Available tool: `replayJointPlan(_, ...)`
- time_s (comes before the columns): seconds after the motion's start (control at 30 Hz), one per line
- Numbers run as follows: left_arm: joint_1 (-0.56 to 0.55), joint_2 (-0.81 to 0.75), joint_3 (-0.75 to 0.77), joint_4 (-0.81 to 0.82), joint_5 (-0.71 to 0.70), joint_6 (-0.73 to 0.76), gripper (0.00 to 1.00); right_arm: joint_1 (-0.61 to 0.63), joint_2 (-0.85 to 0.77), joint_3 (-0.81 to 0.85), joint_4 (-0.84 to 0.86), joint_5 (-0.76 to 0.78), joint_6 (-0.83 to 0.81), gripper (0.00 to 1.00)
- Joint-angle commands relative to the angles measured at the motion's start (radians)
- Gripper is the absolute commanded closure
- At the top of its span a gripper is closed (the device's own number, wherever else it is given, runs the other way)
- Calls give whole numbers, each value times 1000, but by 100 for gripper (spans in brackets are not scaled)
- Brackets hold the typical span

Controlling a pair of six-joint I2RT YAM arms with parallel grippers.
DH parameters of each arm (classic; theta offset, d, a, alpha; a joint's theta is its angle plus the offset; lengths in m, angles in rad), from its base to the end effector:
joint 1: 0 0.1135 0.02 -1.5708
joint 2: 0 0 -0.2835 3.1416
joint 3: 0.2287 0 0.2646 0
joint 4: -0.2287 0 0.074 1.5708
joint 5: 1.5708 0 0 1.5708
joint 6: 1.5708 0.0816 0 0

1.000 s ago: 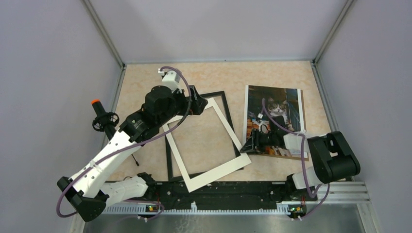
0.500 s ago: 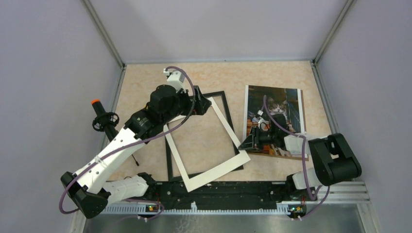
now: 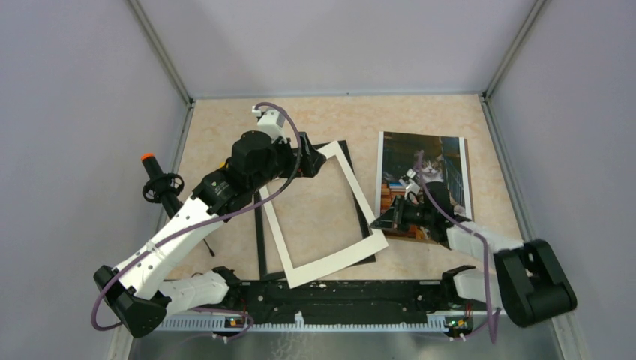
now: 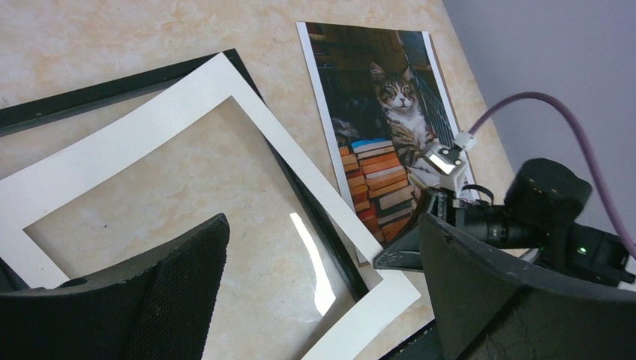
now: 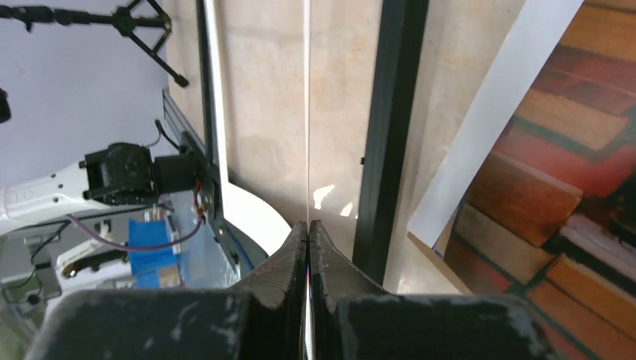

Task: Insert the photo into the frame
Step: Adjust the photo frame item on the photo frame.

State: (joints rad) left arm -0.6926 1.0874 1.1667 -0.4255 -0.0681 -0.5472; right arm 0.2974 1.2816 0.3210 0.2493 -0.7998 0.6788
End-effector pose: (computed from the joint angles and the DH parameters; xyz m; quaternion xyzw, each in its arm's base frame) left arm 0.2241 -0.1787 0.3920 0.0399 0.8171 -0.3110 0.4837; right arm 0.2076 0.1249 0.1230 -0.0005 0.8529 0.4926 0.1730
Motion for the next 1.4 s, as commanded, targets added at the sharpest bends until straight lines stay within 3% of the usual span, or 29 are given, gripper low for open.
replayJointPlan(0.0, -2, -14, 6, 53, -8, 13, 2, 14, -218, -35, -48, 176, 64, 100)
replayJointPlan(0.1, -2, -7, 11, 61, 1, 12, 2, 52, -287, -37, -71, 237, 90, 100)
replayJointPlan(0.33, -2, -19, 20, 47, 3, 10, 2, 186, -256, -37, -1, 372, 225, 100)
replayJointPlan(0.63, -1, -33, 28, 37, -4, 17, 1, 200, -249, -61, 80, 429, 348, 100)
replayJointPlan(0.83, -2, -32, 24, 36, 0, 13, 2, 203, -281, -44, 41, 473, 382, 100)
replayJointPlan(1.07, -1, -33, 14, 47, 1, 11, 1, 230, -246, -70, 136, 485, 448, 100)
replayJointPlan(1.37, -1, -35, 11, 41, 1, 10, 2, 253, -316, -110, 147, 555, 521, 100)
